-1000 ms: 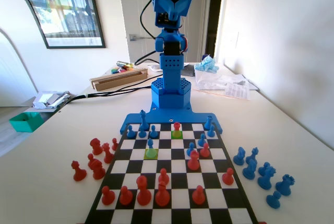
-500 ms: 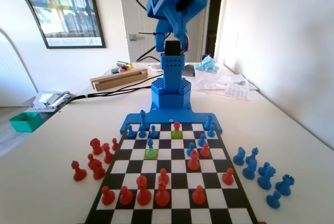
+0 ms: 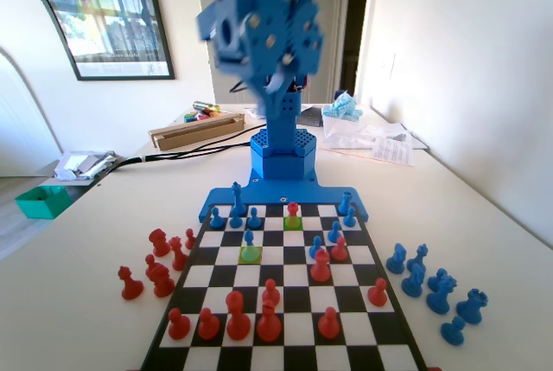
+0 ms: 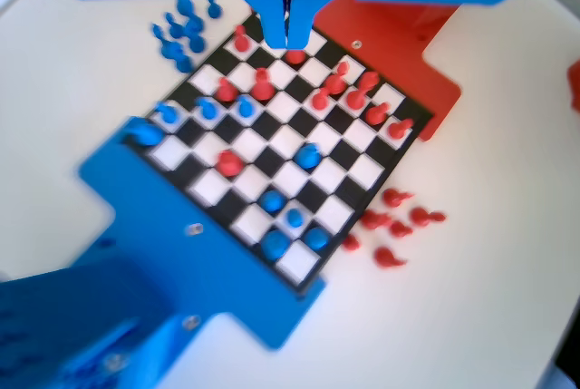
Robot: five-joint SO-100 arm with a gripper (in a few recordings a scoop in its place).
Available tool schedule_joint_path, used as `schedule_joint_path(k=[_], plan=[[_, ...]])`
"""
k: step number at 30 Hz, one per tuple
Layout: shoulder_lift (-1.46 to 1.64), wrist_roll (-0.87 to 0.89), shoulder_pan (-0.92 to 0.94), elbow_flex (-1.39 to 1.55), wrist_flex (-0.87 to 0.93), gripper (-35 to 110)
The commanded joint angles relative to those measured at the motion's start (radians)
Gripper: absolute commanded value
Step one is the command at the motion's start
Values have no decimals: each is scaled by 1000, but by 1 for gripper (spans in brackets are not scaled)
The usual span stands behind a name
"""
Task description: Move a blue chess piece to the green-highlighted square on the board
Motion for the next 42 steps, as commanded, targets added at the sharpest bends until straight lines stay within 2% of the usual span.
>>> schedule_joint_path(k=[1, 5, 22, 42], plan=[[-31, -100, 52, 9, -12, 1], [-75, -133, 74, 55, -54, 3], [-38, -71, -5, 466, -477, 12], [-23, 87, -181, 657, -681, 13]])
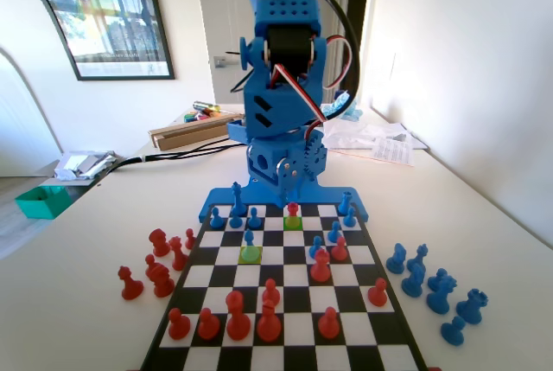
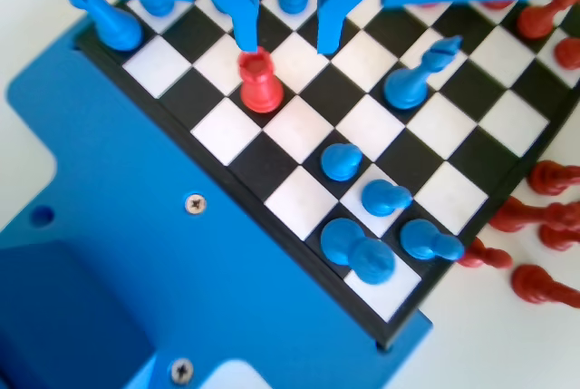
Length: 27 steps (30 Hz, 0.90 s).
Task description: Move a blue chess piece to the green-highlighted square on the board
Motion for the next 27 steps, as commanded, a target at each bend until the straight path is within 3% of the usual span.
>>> schedule_joint_path(k=[1, 27], plan=[[67, 20, -46, 14, -11, 13], [54, 23, -64, 129, -163, 13]])
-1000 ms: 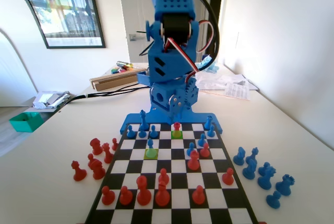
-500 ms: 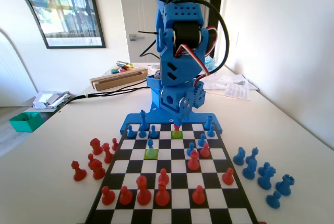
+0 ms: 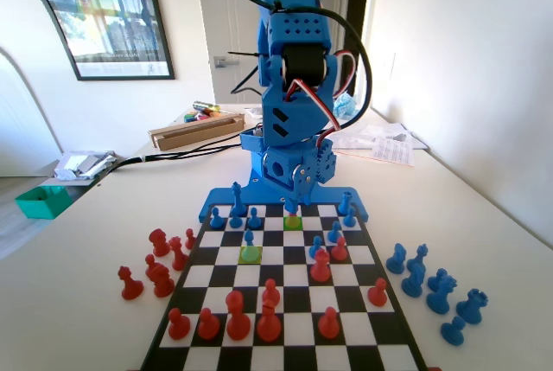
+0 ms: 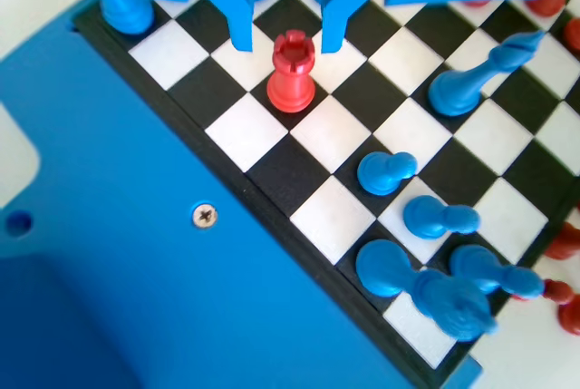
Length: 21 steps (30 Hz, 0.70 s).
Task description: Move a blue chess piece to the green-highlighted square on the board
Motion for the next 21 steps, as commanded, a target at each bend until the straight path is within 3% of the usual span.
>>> schedule_joint_path(k=[1, 21], plan=[[49, -23, 6, 0, 5, 13], [9, -41, 11, 109, -175, 13]])
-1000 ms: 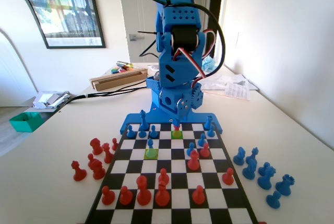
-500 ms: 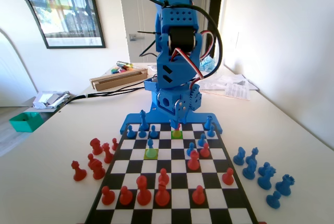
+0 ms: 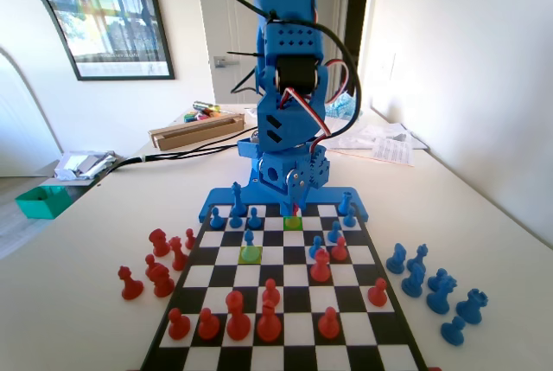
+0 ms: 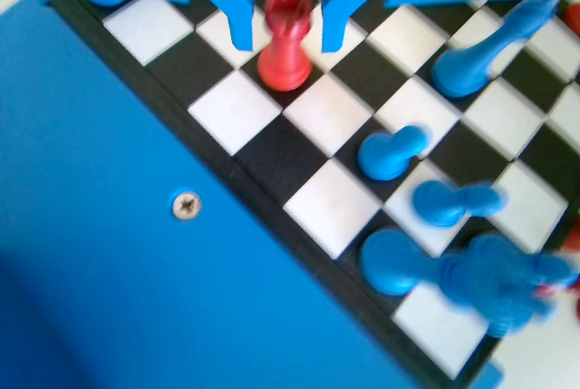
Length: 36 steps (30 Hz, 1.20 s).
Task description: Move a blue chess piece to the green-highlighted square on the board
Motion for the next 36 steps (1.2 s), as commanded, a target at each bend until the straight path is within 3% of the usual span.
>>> schedule_joint_path(k=[1, 6, 23, 36], plan=[[20, -12, -21, 15, -28, 12], [20, -18, -28, 26, -40, 5], [41, -31, 28, -18, -6, 1], [106, 170, 118, -505, 601, 1]])
